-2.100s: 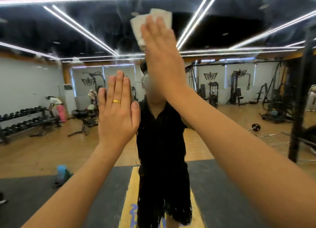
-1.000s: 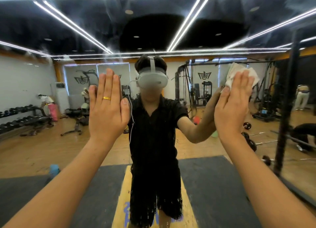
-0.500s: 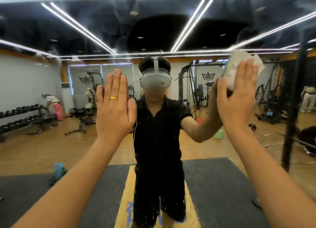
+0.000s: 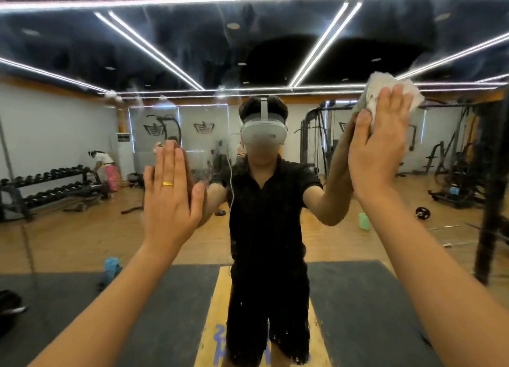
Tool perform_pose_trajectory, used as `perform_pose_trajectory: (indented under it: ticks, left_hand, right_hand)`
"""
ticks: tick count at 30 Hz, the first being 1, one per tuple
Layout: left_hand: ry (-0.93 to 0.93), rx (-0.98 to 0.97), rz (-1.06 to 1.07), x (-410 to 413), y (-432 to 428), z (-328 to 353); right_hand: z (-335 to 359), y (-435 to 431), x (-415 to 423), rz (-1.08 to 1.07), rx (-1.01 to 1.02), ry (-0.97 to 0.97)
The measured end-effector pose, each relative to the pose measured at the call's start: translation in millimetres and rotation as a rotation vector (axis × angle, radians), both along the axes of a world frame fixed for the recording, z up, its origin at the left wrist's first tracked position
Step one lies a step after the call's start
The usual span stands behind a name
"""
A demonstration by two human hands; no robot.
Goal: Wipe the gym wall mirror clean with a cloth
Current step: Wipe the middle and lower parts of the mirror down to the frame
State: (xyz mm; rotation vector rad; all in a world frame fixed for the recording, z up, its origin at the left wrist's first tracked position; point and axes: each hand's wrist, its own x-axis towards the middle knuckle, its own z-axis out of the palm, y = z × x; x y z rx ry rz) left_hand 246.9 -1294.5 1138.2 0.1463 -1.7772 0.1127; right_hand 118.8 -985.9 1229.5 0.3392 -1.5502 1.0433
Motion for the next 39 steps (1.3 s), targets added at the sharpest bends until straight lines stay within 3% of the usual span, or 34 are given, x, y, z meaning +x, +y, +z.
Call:
perform_pose_trajectory:
  ticks: [6, 12, 16, 22, 29, 35, 39]
  left_hand:
    - [0.066, -0.039, 0.031, -8.3, -9.0, -8.1]
    - [0.081, -0.03, 0.021, -10.4, -10.8, -9.6]
    - [0.087, -0.039, 0.035, -12.4, -10.3, -9.1]
    - [0.079, -0.043, 0.043, -12.3, -11.0, -9.2]
    - [0.082, -0.038, 0.034, -11.3, -10.6, -11.4]
    - [0.083, -0.03, 0.023, -12.3, -9.4, -10.9]
    - [0.089, -0.037, 0.03, -12.2, -10.5, -9.2]
  right_hand:
    - [42.5, -73.2, 22.4, 0.051, 0.184, 0.165]
    - [39.7, -143.5, 36.1, -0.114, 0.575, 0.457]
    - [35.4, -137.4, 28.4, -0.157, 0.782, 0.536]
    - [61.8, -124.9, 31.5, -0.086, 0.615, 0.393]
    - [31.8, -124.9, 23.2, -0.174, 0.872, 0.604]
    - [56.8, -150.9, 36.1, -0.192, 0.605, 0.44]
    - [21.7, -167.6, 38.7, -0.199, 0.836, 0.602]
